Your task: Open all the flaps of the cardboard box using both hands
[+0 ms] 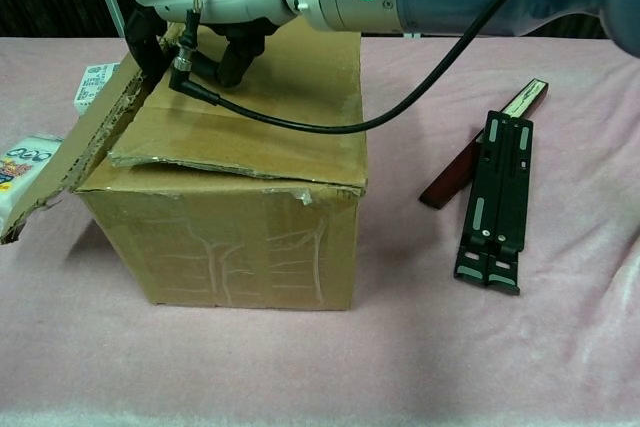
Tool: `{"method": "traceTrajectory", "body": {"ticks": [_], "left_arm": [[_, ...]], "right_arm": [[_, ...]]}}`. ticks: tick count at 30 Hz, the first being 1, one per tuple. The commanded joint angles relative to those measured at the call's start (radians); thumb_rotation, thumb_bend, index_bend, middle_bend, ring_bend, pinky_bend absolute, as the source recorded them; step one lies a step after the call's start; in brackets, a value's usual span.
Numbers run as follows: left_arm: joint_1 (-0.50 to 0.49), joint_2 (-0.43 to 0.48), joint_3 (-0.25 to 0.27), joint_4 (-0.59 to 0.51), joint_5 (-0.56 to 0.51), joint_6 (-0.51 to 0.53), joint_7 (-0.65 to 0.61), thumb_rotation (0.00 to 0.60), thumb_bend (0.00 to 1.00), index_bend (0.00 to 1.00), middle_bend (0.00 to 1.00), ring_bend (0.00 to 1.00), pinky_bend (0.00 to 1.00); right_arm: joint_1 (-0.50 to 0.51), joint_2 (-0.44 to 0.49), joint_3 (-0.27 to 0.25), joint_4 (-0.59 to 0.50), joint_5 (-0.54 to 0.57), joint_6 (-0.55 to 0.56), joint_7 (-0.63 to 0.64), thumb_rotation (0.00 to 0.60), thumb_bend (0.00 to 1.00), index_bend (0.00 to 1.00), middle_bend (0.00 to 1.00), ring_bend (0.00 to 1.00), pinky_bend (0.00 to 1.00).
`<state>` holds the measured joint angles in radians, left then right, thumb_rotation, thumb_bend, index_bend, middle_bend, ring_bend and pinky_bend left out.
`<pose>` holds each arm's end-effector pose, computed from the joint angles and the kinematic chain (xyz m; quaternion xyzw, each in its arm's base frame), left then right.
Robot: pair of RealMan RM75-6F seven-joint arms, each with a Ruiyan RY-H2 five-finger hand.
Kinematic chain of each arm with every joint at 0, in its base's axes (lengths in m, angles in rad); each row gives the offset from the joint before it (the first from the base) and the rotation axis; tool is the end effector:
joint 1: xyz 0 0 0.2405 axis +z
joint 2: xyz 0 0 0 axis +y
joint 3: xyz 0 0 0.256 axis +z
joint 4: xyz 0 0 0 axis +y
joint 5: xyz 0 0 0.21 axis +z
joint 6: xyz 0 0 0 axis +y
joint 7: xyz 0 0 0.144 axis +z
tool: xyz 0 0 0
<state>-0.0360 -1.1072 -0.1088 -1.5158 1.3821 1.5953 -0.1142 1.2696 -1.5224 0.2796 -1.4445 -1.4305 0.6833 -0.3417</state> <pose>-0.3413 0.1752 0.2039 -0.5089 -0.3692 -0.4117 0.6597 0.0707 -0.3595 -0.0246 0.8790 -0.0269 0.4116 0.2393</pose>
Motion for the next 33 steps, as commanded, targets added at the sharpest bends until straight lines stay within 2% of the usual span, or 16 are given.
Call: {"method": "traceTrajectory", "body": {"ticks": [1,9,18,33], "left_arm": [[0.0,0.003,-0.002,-0.004,0.0,-0.004,-0.001,0.6,0.2,0.0,0.0,0.0,0.04],[0.003,0.007,-0.006,-0.01,0.002,-0.012,-0.008,0.6,0.2,0.0,0.0,0.0,0.04],[0.007,0.005,-0.006,-0.003,0.007,-0.015,-0.014,0.6,0.2,0.0,0.0,0.0,0.04],[0.011,0.012,-0.008,-0.012,0.016,-0.018,-0.025,0.6,0.2,0.0,0.0,0.0,0.04]], "right_arm": [[0.011,0.002,-0.017,0.009,-0.016,-0.001,-0.029,0.6,0.81,0.42,0.29,0.21,0.28],[0.025,0.032,-0.046,0.006,-0.044,-0.005,-0.093,0.6,0.81,0.5,0.28,0.21,0.28],[0.042,0.079,-0.036,-0.03,-0.044,-0.006,-0.141,0.6,0.81,0.51,0.27,0.21,0.27],[0.062,0.213,-0.041,-0.132,-0.009,-0.038,-0.328,0.6,0.81,0.51,0.25,0.21,0.27]]}}
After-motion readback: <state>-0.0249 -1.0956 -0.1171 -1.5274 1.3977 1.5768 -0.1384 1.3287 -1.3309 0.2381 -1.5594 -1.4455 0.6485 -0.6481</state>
